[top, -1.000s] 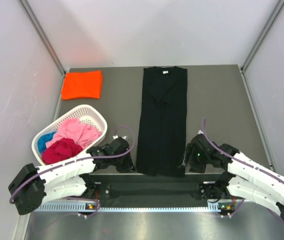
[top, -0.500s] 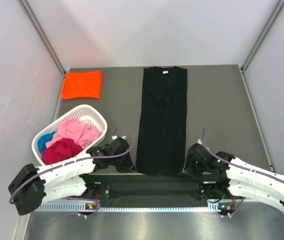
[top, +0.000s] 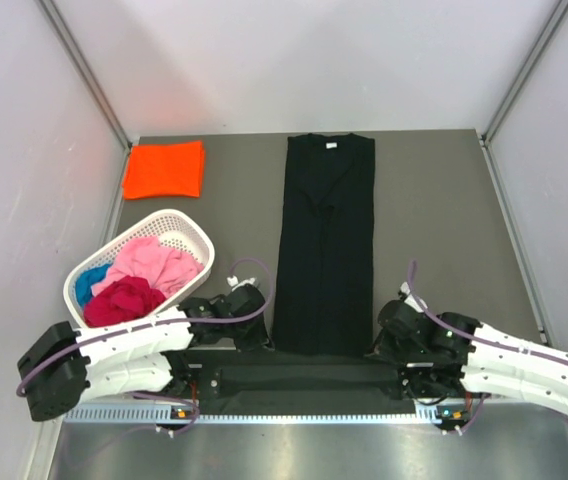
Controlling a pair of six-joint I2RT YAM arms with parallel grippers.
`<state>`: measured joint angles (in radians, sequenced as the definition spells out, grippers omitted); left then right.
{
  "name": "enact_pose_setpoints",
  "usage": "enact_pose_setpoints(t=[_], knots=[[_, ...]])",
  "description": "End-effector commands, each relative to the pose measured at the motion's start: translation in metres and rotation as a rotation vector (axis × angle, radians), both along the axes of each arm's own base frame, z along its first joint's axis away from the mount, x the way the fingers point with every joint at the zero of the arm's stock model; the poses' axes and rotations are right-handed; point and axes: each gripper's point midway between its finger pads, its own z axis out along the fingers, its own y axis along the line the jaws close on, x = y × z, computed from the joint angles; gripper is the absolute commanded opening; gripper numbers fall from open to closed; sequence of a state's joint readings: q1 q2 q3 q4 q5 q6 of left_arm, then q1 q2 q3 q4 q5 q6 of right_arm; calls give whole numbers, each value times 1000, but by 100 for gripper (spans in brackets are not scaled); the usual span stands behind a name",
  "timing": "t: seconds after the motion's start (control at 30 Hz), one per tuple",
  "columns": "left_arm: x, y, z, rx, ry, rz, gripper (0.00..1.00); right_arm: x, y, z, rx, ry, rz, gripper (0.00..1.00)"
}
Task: Fold and stack the t-shirts
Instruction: Fold the tshirt
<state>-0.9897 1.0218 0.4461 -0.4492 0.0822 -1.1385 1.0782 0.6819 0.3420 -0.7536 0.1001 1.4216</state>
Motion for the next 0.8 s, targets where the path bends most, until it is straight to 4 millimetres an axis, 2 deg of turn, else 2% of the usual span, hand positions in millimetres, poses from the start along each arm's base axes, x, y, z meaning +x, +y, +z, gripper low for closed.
enact_pose_setpoints(t=[0.0,0.1,0.17,0.23,0.4,0.53,0.63,0.7,0.77], knots=[[-4,-10,0,16,-9,9,0,-2,-8,8,0,-9,-36,0],[-9,-18,-1,29,-2,-2,0,0,-10,16,-2,-31,-35,0],[-6,-21,1,45,-24,12,0,1,-11,19,-9,-37,-26,0],[-4,-17,-1,87,-34,19,0,0,-13,19,-28,-40,-11,0],[-3,-19,15,90,-43,27,0,4,-19,28,-45,-76,-5,0],[0,-15,20,113,-58,23,0,9,-19,36,-63,-112,13,0],[4,-29,34,77,-89,-15,0,17,-13,38,-77,-139,23,0],[8,-47,43,3,-106,-36,0,22,-8,38,-89,-154,33,0],[12,-54,43,3,-112,-40,0,32,-7,42,-114,-190,22,0]])
